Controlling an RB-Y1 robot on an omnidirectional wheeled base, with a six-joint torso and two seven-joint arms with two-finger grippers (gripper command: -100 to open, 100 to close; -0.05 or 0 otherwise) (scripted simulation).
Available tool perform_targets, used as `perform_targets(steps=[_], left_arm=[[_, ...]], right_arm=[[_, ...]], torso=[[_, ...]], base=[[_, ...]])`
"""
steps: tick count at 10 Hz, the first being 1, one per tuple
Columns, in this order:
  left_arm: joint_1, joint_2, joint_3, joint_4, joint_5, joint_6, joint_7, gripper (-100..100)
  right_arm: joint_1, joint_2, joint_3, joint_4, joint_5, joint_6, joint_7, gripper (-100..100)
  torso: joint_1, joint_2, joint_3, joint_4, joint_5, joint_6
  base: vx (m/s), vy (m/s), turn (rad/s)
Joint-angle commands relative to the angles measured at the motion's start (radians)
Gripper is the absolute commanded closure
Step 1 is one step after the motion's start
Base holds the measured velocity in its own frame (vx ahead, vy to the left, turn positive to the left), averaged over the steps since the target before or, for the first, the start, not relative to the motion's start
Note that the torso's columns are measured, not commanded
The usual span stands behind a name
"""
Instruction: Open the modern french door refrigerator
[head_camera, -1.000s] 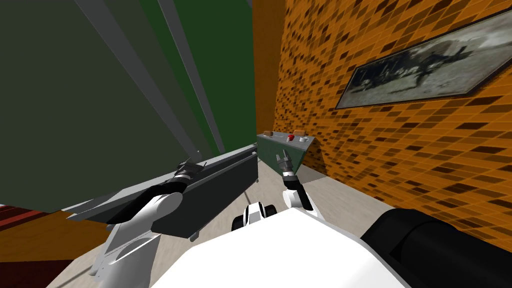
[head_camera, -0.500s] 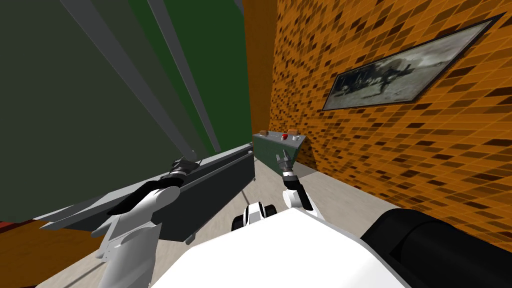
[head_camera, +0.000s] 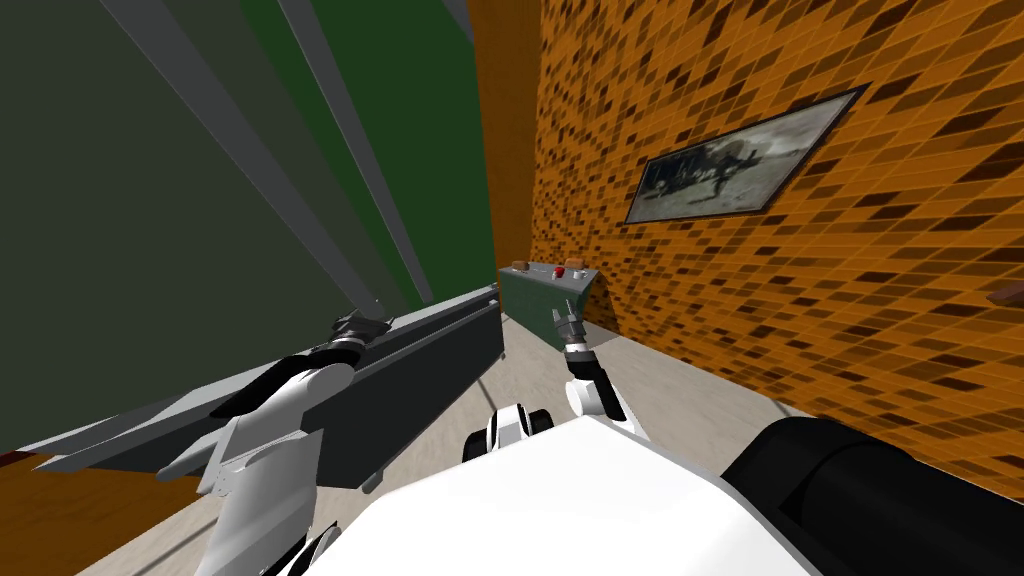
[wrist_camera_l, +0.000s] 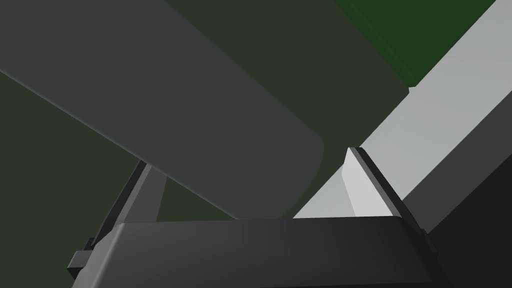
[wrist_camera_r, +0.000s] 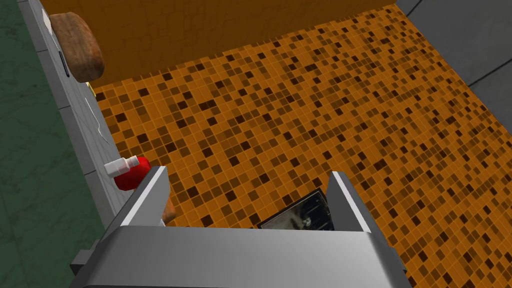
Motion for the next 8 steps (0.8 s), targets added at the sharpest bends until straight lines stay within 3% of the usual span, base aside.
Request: perform_targets(steps=[1, 2, 5, 6, 8], left_arm=[[-0.033, 0.013, 0.004, 0.079, 0.010, -0.011, -0.007, -100], [-0.081, 0.040, 0.053, 0.107, 0.018, -0.020, -0.028, -100], [-0.111, 0.040, 0.053, 0.181, 0.018, -0.020, -0.028, -100], [-0.153, 0.068, 0.102, 0.208, 0.026, -0.029, -0.050, -100], [-0.190, 0.068, 0.102, 0.233, 0.026, -0.029, -0.050, -100]], right_arm=[[0.000, 0.000, 0.000, 0.000, 0.000, 0.000, 0.000, 0], [0.000, 0.000, 0.000, 0.000, 0.000, 0.000, 0.000, 0], [0.000, 0.000, 0.000, 0.000, 0.000, 0.000, 0.000, 0], [0.000, 0.000, 0.000, 0.000, 0.000, 0.000, 0.000, 0], [0.000, 0.000, 0.000, 0.000, 0.000, 0.000, 0.000, 0]], torso=[[0.002, -0.003, -0.001, -0.002, 0.002, -0.003], [0.004, -0.005, -0.002, -0.003, 0.003, -0.003], [0.003, -0.004, -0.002, -0.002, 0.002, -0.003], [0.005, -0.005, -0.003, -0.003, 0.003, -0.004], [0.000, -0.004, -0.003, 0.000, -0.001, 0.001]], base=[[-0.013, 0.001, 0.006], [-0.089, -0.051, -0.248], [-0.067, -0.026, -0.052], [-0.094, -0.040, -0.269], [-0.092, -0.042, -0.077]])
